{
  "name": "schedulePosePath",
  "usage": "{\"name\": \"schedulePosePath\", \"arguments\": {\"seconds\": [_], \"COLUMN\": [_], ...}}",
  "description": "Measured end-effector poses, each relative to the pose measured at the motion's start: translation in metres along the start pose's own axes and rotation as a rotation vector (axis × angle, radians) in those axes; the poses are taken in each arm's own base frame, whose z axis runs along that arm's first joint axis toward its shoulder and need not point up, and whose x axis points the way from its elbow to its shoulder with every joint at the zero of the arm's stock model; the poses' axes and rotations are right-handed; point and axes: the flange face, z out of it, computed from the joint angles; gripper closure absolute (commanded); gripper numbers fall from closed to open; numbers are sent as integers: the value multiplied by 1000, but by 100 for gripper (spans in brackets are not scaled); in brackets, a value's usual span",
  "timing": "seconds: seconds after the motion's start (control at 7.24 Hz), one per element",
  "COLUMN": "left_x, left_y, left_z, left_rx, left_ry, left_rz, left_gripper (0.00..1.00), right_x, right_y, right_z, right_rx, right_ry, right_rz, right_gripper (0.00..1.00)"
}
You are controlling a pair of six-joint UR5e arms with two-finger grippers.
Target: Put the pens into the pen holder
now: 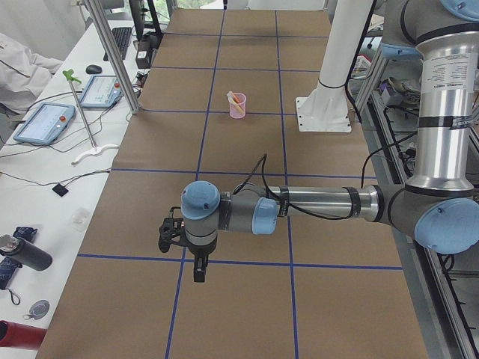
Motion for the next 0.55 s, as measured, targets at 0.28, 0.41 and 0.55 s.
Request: {"name": "schedulePosePath", "arguments": {"seconds": [0.28,0.41,0.55], "left_x": [0,1,2], "left_y": [3,7,12], "left_z": [0,-1,-3], "left_rx": [1,3,5], "left_ry": [1,1,1], "left_rz": [2,5,7], "left_gripper": [0,0,0], "right_x": [0,1,2], "right_y": [1,2,3], "right_z": [1,2,3], "right_rx": [-2,-4,-6], "right_ry": [-4,-3,-2], "right_rz": [5,7,9], "right_gripper": [0,0,0]}}
